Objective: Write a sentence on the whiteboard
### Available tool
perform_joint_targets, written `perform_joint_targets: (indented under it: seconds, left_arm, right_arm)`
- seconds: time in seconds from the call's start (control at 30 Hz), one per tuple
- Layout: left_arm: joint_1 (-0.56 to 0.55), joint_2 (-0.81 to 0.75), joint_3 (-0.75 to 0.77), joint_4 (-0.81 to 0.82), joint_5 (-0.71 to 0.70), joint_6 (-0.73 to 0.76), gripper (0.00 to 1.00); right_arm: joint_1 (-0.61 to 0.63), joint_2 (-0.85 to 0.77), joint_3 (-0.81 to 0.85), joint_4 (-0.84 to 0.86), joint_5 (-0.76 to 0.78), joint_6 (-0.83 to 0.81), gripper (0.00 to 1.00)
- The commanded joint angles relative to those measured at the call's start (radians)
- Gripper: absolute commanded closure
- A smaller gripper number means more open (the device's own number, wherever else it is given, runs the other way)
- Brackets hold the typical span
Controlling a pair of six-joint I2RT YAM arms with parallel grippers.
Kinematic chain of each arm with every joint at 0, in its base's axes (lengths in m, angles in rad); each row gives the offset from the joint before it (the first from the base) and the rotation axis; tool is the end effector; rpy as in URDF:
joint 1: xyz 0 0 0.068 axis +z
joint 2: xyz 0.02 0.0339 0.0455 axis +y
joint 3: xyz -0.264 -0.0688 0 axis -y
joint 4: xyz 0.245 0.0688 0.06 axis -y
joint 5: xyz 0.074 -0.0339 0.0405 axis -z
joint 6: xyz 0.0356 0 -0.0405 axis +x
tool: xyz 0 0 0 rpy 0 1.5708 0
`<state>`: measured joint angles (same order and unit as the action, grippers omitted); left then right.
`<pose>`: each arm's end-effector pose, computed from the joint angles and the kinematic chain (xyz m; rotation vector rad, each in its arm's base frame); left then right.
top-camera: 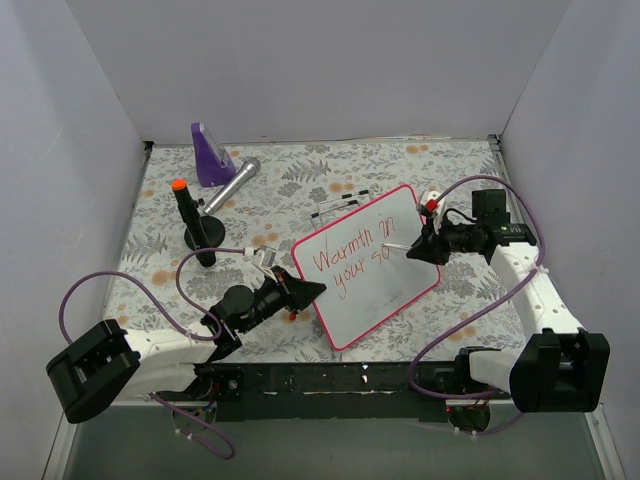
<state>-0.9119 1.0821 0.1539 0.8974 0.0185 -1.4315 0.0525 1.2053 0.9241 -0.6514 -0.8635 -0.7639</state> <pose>0.1222 -0.1589 0.1830 -0.4816 1.8795 -1.7404 0.2338 0.0394 0.2717 -1.1679 1.8658 0.6895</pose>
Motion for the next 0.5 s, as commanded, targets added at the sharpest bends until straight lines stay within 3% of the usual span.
perform_joint_targets:
  seconds: [0.0,0.47]
  left_arm:
    - [-0.002,-0.021,-0.001,0.061,0.017,0.023,1.0]
    - [-0.002,-0.03,-0.013,0.061,0.014,0.019,1.0]
  right_arm:
    - [-0.029,-0.052,0.036,-0.017,-0.029,-0.023,0.99]
    - [-0.108,-0.09,-0.002,-0.044,-0.023,-0.095,0.99]
